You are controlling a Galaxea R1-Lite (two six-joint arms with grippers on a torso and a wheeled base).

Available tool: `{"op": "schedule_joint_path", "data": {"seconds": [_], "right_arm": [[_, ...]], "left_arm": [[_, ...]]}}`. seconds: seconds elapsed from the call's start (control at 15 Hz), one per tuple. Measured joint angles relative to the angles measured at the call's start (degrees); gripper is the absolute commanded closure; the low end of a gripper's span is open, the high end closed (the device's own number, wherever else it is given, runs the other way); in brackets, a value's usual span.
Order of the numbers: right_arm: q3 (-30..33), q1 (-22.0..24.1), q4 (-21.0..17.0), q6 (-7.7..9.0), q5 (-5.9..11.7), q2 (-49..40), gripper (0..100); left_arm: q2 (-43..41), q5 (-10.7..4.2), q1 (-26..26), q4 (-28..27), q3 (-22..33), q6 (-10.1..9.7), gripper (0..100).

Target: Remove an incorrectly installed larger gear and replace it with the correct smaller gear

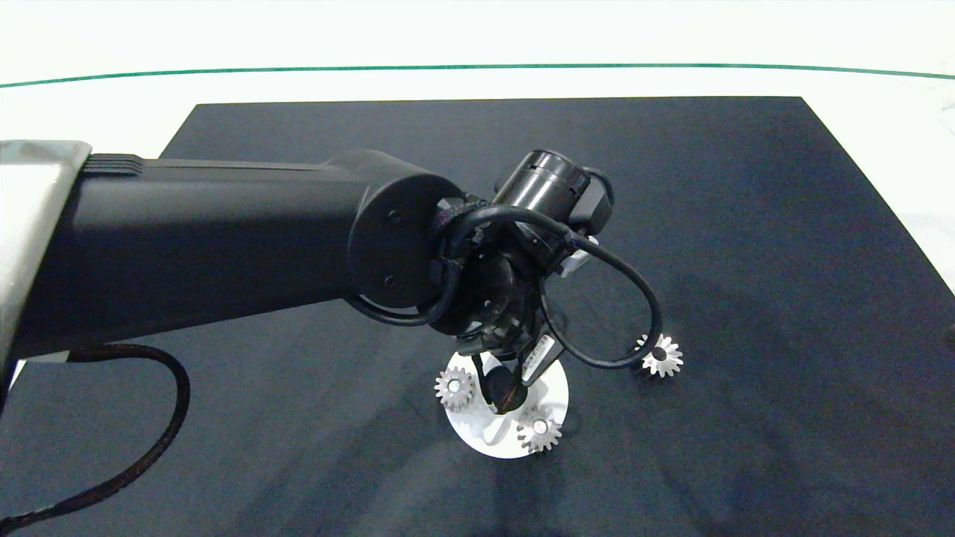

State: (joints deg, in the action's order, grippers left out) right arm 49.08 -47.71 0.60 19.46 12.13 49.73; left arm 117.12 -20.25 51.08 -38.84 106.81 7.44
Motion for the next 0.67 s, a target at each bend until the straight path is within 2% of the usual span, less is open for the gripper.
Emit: {"op": "schedule_joint_path", "data": {"seconds": [0.67], "right_arm": [[-0.02,-0.55,0.0,0.0,0.1,-0.09,0]], "left_arm": [[0.13,0.0,0.1,0.0,0.73,0.55,69]]}}
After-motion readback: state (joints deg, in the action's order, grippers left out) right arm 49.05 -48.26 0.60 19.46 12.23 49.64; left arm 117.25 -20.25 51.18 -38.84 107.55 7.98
